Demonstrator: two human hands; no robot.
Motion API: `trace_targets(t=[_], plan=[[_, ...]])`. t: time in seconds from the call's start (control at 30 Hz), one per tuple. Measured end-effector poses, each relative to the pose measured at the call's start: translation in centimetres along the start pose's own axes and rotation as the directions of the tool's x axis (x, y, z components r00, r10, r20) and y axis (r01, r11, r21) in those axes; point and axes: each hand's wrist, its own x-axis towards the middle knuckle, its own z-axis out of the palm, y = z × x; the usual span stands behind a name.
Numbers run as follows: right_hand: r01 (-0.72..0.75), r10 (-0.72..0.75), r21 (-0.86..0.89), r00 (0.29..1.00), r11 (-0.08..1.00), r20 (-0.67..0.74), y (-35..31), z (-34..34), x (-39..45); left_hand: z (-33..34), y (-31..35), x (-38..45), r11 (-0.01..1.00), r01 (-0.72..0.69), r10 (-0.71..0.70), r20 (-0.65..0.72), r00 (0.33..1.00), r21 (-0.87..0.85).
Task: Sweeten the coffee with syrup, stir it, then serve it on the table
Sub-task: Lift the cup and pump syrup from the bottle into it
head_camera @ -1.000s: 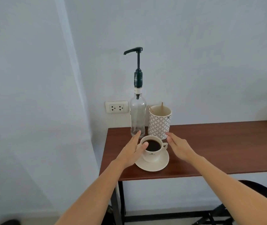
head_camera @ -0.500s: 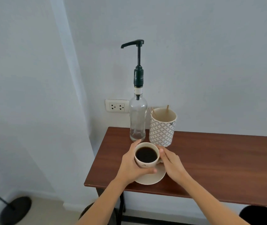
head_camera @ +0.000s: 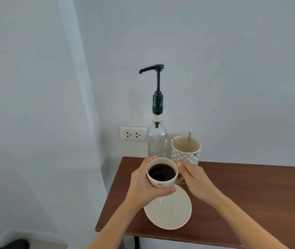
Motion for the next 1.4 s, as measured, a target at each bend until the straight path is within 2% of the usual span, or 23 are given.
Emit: trace_targets(t=[0.07, 0.13, 0.27, 0.33, 0.47, 0.6, 0.7, 0.83, 1.07, 1.4], plan=[[0.046, -0.047, -0.066, 0.999, 0.997, -0.018, -2.1, -0.8, 1.6, -1.2, 1.2, 1.2, 1.000, -0.011, 0.011, -0.010, 1.000, 0.009], [0.076, -0.088, -0.123, 0.991, 0.990, -0.099, -4.3, -1.8, 3.8, -2.6, 2.3, 2.7, 1.000, -0.018, 0.019, -0.017, 1.000, 0.014], [0.171, -0.198, -0.112, 0.930, 0.979, -0.309, -9.6, -3.7, 8.6, -5.5, 4.3, 5.9, 1.000, -0.021, 0.021, -0.033, 0.999, 0.012], [0.166, -0.185, -0.086, 0.914, 0.982, -0.360, -11.6, -4.6, 11.3, -6.3, 5.0, 7.4, 0.999, -0.017, 0.019, -0.050, 0.999, 0.035], [0.098, -0.058, 0.095, 0.931, 0.991, -0.360, -15.7, -5.4, 16.3, -8.4, 6.7, 10.4, 1.000, 0.004, -0.002, -0.104, 0.995, 0.026], [0.152, -0.097, 0.173, 0.951, 0.973, -0.293, -18.5, -4.6, 17.8, -10.1, 8.0, 13.0, 1.000, 0.009, -0.006, -0.137, 0.991, 0.026], [0.187, -0.113, 0.213, 0.941, 0.959, -0.318, -18.7, -3.4, 18.4, -11.1, 8.4, 14.5, 0.999, 0.023, -0.016, -0.149, 0.989, 0.040], [0.200, -0.059, 0.318, 0.914, 0.927, -0.401, -18.5, -2.7, 19.0, -11.7, 8.7, 16.0, 0.998, 0.027, -0.018, -0.155, 0.988, 0.057], [0.327, -0.112, 0.369, 0.860, 0.870, -0.499, -17.9, -1.7, 19.7, -11.8, 8.5, 17.1, 0.998, 0.035, -0.027, -0.162, 0.986, 0.043], [0.380, -0.148, 0.287, 0.790, 0.879, -0.595, -17.6, -1.2, 20.3, -11.9, 9.1, 18.2, 0.999, 0.045, -0.042, -0.167, 0.985, 0.013]])
